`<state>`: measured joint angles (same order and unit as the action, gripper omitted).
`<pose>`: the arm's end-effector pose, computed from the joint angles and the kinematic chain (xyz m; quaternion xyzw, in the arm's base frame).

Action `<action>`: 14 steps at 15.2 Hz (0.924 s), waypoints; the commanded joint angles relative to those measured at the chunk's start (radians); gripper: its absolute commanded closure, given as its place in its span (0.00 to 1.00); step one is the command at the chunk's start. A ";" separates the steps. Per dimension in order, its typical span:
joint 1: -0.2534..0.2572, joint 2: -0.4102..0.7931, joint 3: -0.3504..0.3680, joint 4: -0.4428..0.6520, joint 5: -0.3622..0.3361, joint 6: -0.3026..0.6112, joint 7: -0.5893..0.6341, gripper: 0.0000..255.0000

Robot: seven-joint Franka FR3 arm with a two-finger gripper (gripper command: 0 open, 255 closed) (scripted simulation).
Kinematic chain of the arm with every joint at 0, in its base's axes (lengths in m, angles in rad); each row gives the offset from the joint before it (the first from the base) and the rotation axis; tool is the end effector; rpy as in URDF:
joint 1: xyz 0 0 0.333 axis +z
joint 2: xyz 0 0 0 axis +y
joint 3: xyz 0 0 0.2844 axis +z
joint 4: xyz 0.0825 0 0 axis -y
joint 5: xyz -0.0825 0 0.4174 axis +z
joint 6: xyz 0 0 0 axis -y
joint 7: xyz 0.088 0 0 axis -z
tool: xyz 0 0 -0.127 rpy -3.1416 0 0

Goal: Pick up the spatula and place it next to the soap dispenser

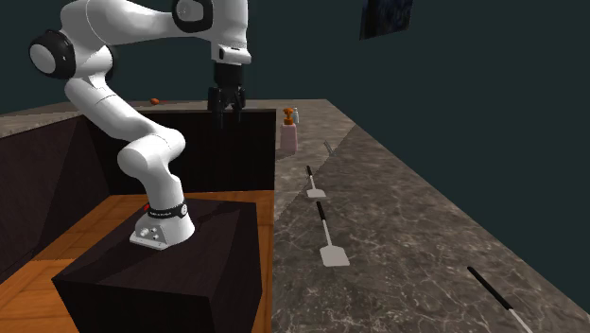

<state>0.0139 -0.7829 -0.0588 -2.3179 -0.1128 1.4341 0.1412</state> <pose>0.3462 -0.0344 0.5547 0.9942 -0.0880 -0.0488 0.0383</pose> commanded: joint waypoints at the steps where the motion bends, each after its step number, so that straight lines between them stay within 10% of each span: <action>1: 0.000 0.000 0.000 0.000 0.000 0.000 0.000 0.00; 14: -0.110 0.407 0.069 0.042 0.114 0.381 0.488 0.00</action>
<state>-0.0888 -0.4206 0.0054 -2.2877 -0.0063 1.7792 0.5868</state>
